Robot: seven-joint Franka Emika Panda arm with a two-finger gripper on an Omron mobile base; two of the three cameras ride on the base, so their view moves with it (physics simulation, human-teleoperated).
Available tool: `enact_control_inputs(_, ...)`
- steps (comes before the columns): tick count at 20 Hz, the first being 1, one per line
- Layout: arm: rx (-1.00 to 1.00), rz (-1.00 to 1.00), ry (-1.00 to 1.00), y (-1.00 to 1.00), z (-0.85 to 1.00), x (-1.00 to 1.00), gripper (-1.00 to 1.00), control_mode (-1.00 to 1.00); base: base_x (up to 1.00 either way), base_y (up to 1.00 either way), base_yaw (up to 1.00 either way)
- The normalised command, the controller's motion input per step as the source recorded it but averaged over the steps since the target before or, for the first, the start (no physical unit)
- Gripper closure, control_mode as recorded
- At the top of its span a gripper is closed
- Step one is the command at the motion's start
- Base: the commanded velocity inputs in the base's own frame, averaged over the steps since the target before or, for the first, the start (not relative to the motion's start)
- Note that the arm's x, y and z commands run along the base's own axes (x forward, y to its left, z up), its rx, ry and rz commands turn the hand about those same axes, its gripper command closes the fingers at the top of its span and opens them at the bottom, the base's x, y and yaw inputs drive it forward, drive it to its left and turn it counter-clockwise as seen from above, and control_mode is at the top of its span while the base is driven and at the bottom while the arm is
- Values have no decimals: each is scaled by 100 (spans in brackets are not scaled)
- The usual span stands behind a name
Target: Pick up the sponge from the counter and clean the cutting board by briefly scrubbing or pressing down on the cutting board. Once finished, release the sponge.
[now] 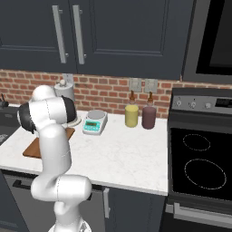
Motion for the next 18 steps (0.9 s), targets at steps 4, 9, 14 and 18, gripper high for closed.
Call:
enact_control_inputs(4, 12, -16, -21, -25, -2, 9, 100, -100, 0, 0, 0)
enact_control_inputs(9, 16, -13, -15, -8, 0, 24, 100, -100, 0, 0, 0)
enact_control_inputs(14, 14, -9, -18, 0, -16, 26, 100, -100, 0, 0, 0)
enact_control_inputs(18, 11, -9, -15, 0, -22, 27, 100, -100, 0, 0, 0)
